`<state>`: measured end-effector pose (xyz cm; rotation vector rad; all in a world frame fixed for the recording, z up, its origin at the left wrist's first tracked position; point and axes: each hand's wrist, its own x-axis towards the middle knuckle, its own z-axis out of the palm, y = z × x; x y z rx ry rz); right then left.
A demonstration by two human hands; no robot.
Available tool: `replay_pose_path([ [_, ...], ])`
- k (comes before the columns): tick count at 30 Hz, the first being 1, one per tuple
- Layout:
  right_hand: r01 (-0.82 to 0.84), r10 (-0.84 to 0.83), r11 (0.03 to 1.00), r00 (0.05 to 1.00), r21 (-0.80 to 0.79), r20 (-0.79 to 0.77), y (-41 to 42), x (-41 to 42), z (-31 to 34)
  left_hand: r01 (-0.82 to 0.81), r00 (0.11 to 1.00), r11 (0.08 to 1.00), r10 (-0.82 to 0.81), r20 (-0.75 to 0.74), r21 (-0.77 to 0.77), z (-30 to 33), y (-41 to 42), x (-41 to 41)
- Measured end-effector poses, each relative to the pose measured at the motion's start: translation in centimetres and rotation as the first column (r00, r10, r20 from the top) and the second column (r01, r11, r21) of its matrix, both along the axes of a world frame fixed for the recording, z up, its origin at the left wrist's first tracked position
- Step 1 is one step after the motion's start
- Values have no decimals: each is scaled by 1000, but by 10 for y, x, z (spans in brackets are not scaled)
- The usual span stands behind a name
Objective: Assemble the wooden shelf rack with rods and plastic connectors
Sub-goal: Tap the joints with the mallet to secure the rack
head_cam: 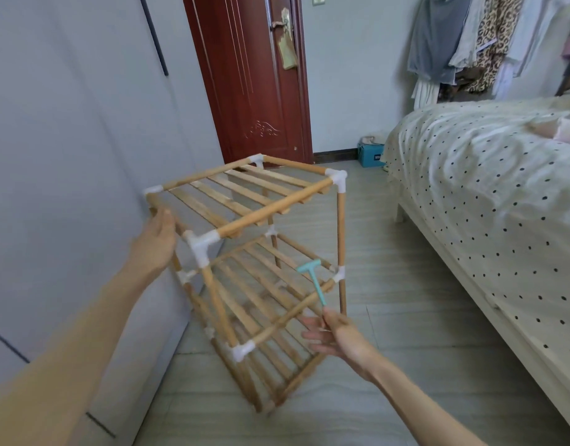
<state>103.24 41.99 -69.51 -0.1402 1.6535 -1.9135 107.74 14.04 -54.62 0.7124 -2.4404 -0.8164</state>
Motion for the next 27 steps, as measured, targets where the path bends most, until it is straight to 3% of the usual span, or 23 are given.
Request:
replay_pose_path([
  [2, 71, -70, 997, 997, 33, -17, 9, -4, 7, 25, 985, 999, -29, -171, -28, 15, 25, -3],
  [3, 109, -108, 993, 994, 44, -21, 13, -6, 9, 24, 981, 986, -55, -184, -168, 19, 38, -7],
  [5, 172, -170, 983, 985, 65, -37, 22, -11, 10, 66, 992, 860, -109, -56, -506, 18, 62, -23],
  [6, 195, -191, 977, 980, 86, -48, 28, -13, 8, 138, 990, 803, -131, 54, -579, 15, 73, -32],
  [8, 237, -228, 959, 971, 155, -76, 40, -17, 2, 255, 961, 785, -144, 234, -565, 0, 91, -46],
  [9, 257, -244, 947, 966, 195, -87, 46, -19, -3, 267, 958, 770, -146, 246, -579, -10, 94, -51],
  [12, 298, -277, 911, 954, 286, -114, 63, -26, -20, 204, 977, 721, -189, 96, -662, -28, 92, -55],
  [15, 344, -316, 869, 939, 356, -136, 74, -34, -35, 203, 976, 696, -202, 83, -689, -36, 86, -56],
  [20, 137, -105, 869, 990, 476, -93, 77, -60, -47, 190, 980, 638, -170, 105, -746, -44, 86, -57],
  [21, 194, -165, 881, 981, 432, -105, 78, -69, -47, 178, 982, 636, -164, 94, -751, -44, 86, -57],
  [23, 463, -462, 858, 885, 222, -58, 78, -88, -47, 154, 985, 632, -159, 68, -760, -48, 86, -59],
  [25, 695, -699, 714, 713, 78, 52, 71, -96, -53, 138, 986, 617, -160, 49, -775, -52, 89, -62],
  [27, 663, -671, 742, 730, 100, 131, 53, -90, -79, 113, 988, 614, -152, 23, -781, -56, 90, -65],
])
